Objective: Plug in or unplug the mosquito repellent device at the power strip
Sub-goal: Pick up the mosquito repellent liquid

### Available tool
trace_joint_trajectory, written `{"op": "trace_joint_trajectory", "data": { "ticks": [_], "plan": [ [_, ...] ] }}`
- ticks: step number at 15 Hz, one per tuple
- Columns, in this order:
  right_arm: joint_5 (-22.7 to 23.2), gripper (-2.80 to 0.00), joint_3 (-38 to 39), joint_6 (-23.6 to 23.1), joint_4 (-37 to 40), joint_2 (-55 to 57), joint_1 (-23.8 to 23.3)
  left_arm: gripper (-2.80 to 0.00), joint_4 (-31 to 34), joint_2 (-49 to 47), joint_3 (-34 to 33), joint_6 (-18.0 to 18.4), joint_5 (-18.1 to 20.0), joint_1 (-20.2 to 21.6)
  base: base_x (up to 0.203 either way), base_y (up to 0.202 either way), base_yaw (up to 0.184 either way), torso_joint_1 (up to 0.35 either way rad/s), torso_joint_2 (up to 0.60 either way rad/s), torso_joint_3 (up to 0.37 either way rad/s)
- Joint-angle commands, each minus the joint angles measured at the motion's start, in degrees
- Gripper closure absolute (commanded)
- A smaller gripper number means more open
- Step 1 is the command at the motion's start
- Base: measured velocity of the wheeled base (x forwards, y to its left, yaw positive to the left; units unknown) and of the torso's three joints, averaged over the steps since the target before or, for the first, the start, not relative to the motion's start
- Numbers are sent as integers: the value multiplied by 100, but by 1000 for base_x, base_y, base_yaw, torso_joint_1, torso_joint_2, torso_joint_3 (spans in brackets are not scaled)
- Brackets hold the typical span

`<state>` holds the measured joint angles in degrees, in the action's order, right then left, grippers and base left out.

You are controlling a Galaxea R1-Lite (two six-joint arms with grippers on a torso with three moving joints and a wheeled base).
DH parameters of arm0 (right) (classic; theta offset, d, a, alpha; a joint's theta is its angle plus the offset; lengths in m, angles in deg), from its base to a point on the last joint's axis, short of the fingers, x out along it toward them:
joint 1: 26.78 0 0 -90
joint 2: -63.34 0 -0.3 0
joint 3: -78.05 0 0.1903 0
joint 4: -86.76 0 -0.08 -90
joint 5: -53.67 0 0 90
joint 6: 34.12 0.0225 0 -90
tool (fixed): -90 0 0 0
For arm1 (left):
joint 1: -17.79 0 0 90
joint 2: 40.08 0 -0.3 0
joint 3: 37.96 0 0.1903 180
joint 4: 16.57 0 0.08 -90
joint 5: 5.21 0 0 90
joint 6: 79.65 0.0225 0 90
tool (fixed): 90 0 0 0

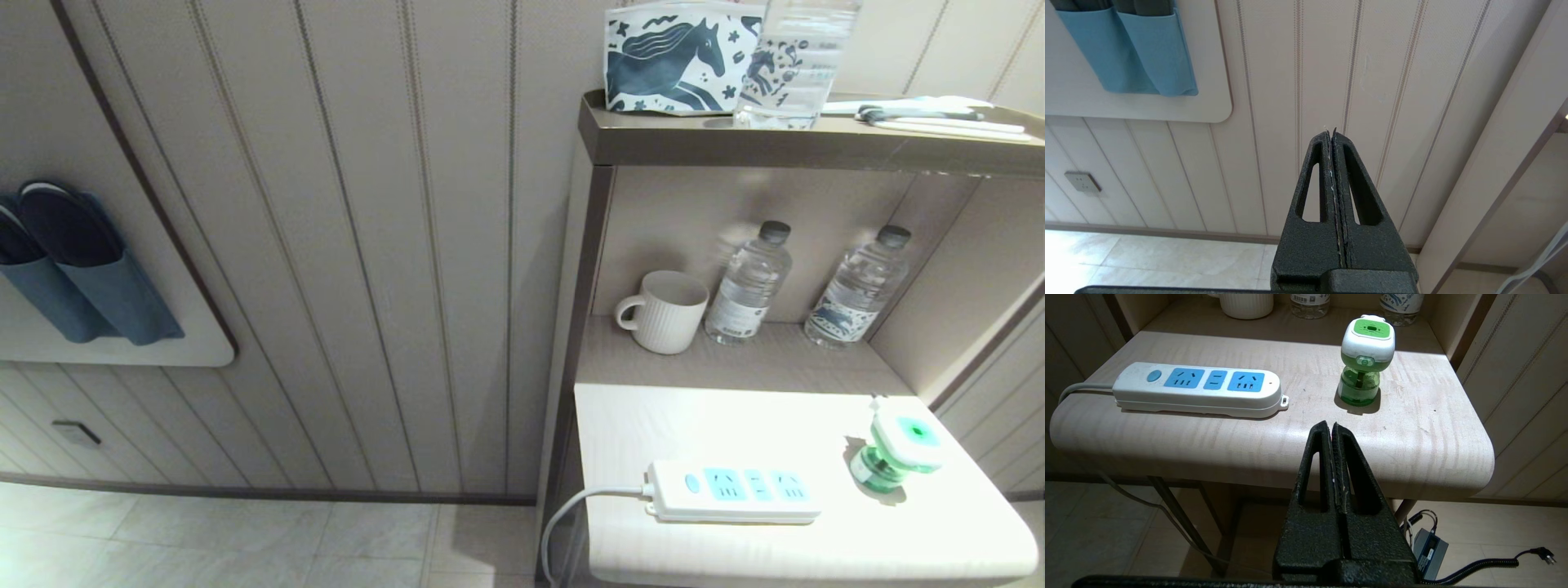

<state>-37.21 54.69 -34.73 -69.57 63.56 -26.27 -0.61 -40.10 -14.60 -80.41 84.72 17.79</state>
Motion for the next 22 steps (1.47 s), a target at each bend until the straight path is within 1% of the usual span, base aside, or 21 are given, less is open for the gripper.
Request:
{"op": "trace_joint_trajectory", "data": {
  "ticks": [1, 2, 3, 5, 6, 7, 9, 12, 13, 14, 15, 17, 19, 20, 22],
  "plan": [
    [-9, 0, 0, -1, -4, -4, 2, 0, -7, -6, 0, -3, -1, 0, 0, 0, 0, 0, 0, 0],
    [-1, 0, -37, -2, 29, 17, 2, 0, -7, -6, 0, -3, -1, 0, 0, 0, 0, 0, 0, 0],
    [4, 0, -285, -4, 153, 103, 2, 0, -7, -6, 0, -3, -1, 0, 0, 0, 0, 0, 0, 0],
    [-1, 0, -1268, -7, 486, 342, 3, 0, -7, -6, 0, -3, -1, 0, 0, 0, 0, 0, 0, 0],
    [-8, 0, -1775, -12, 665, 638, 4, 0, -7, -6, 0, -3, -1, 0, 0, 0, 0, 0, 0, 0],
    [-15, 0, -2066, -17, 798, 991, 3, 0, -7, -6, 0, -3, -1, 0, 0, 0, 0, 0, 0, 0],
    [-34, 0, -2375, -32, 766, 1549, -6, 0, -7, -6, 0, -3, -1, 0, 0, 0, 0, 0, 0, 0],
    [-351, 0, -2356, -53, 164, 2113, -147, 0, -7, -6, 0, -3, -1, 0, 0, 0, 0, 0, 0, 0],
    [-352, 0, -2355, -53, 163, 2114, -148, 0, -7, -6, 0, -3, -1, 0, 0, 0, 0, 0, 0, 0],
    [-505, 0, -2315, -59, 65, 2178, -138, 0, -7, -6, 0, -3, -1, 0, 0, 0, 0, 0, 0, 0],
    [-799, 0, -2250, -86, -110, 2361, -128, 0, -7, -6, 0, -3, -1, 0, 0, 0, 0, 0, 0, 0],
    [-1047, 0, -2155, -135, -402, 2595, -151, 0, -7, -6, 0, -3, -1, 0, 0, 0, 0, 0, 0, 0],
    [-1407, 0, -1755, -294, -1292, 3002, -221, 0, -7, -6, 0, -3, -1, 0, 0, 0, 0, 0, 0, 0],
    [-1484, 0, -1530, -410, -1550, 3057, -234, 0, -7, -6, 0, -3, -1, 0, 0, 0, 0, 0, 0, 0],
    [-1527, 0, -1470, -473, -1602, 3017, -201, 0, -7, -6, 0, -3, -1, 0, 0, 0, 0, 0, 0, 0]
  ]
}}
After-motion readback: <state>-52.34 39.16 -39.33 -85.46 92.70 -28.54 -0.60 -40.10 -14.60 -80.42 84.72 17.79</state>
